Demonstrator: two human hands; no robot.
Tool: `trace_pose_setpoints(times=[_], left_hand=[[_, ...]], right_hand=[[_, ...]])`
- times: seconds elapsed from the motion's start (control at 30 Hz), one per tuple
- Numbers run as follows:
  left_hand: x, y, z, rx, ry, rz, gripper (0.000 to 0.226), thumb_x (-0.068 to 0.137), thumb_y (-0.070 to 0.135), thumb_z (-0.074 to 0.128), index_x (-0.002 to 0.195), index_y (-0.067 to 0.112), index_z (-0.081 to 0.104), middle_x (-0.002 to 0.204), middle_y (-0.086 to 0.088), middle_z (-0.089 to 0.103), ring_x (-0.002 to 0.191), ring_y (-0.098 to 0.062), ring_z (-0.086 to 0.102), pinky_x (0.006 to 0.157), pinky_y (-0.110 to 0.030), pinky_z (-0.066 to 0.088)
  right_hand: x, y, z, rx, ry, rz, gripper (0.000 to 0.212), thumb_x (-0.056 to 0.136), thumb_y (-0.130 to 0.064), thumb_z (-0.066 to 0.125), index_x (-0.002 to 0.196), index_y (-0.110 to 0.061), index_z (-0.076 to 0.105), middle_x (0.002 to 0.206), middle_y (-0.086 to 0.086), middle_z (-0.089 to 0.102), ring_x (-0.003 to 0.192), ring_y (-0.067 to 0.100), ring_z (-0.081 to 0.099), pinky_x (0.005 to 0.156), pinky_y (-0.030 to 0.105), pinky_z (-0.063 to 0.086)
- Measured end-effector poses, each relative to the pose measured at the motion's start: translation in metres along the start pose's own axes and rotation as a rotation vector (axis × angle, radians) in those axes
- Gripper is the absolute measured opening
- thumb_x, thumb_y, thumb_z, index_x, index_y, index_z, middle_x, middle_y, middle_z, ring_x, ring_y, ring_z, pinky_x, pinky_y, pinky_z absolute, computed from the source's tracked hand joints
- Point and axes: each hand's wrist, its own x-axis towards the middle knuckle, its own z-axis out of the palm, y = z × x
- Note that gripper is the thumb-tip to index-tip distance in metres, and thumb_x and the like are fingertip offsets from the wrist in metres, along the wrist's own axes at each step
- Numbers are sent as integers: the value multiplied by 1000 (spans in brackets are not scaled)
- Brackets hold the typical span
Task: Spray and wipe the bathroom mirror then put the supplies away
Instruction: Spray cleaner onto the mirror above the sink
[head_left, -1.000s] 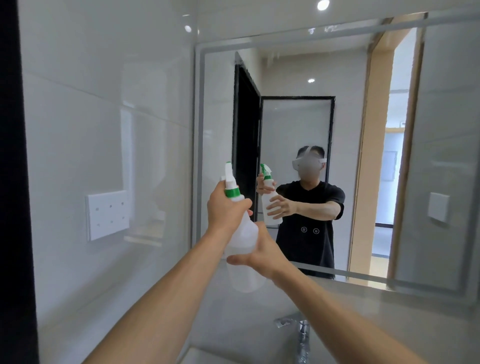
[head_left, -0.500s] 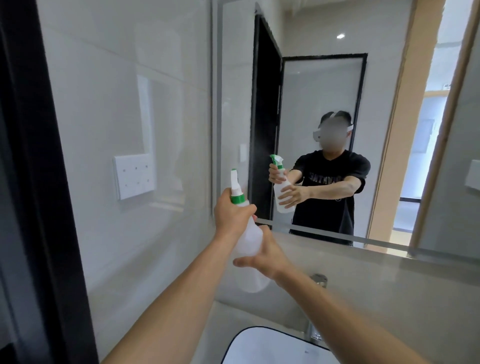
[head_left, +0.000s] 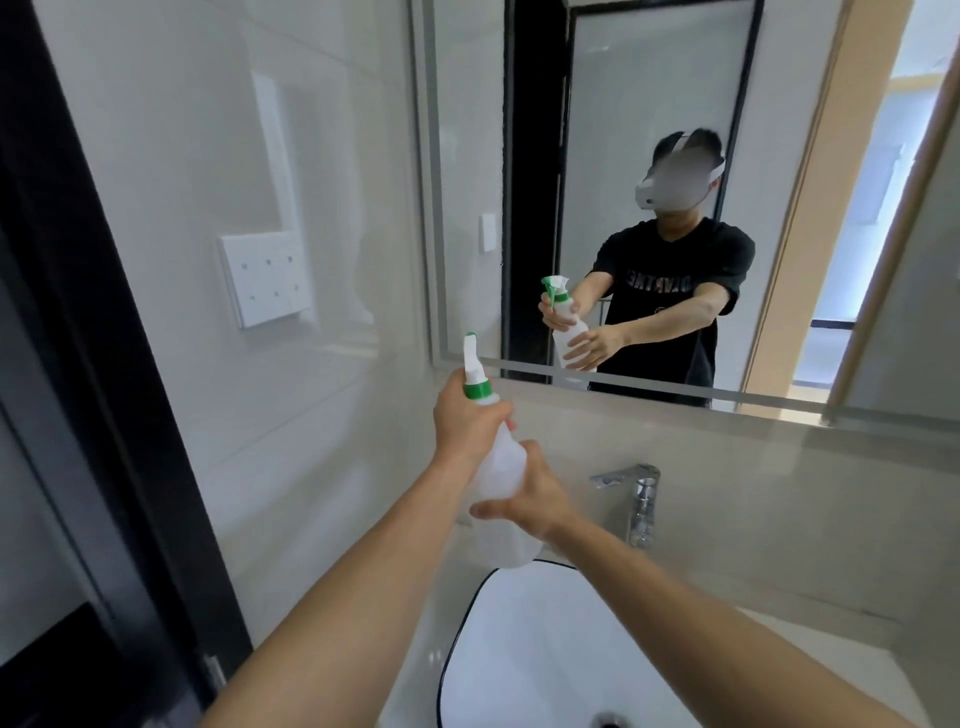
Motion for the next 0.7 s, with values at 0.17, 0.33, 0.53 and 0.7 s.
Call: trace_pose_setpoints(times=[0.17, 0.33, 0.53, 0.7], left_hand=[[-12, -26, 6, 28, -19, -56, 33, 64, 4, 69, 95, 9, 60, 85, -8, 65, 66, -37, 72, 60, -36, 59], [-20, -40, 17, 59, -78, -73, 32, 56, 12, 68, 86, 12, 59, 80, -11, 64, 62, -35, 72, 59, -37, 58], [-16, -35, 36, 48, -130, -39, 29, 67, 2, 69, 92, 12, 60, 90, -12, 67, 67, -37, 72, 60, -38, 59], [-6, -8, 53, 32, -199, 40, 45, 60, 8, 68, 103, 17, 62, 93, -11, 68, 75, -38, 72, 67, -44, 62]], right_hand=[[-14, 24, 11, 57, -26, 83, 79, 66, -22, 89, 124, -24, 35, 101, -11, 52, 89, 7, 53, 67, 27, 45], [-23, 44, 15, 97, 5, 142, 80, 64, -26, 90, 122, -26, 35, 106, -7, 55, 99, 17, 57, 72, 32, 49], [-24, 46, -3, 105, 69, 135, 79, 64, -25, 90, 120, -26, 35, 109, -2, 59, 104, 25, 60, 86, 41, 53], [-17, 28, -27, 75, 159, 74, 78, 65, -24, 91, 120, -22, 35, 102, -7, 57, 104, 25, 59, 88, 43, 52]])
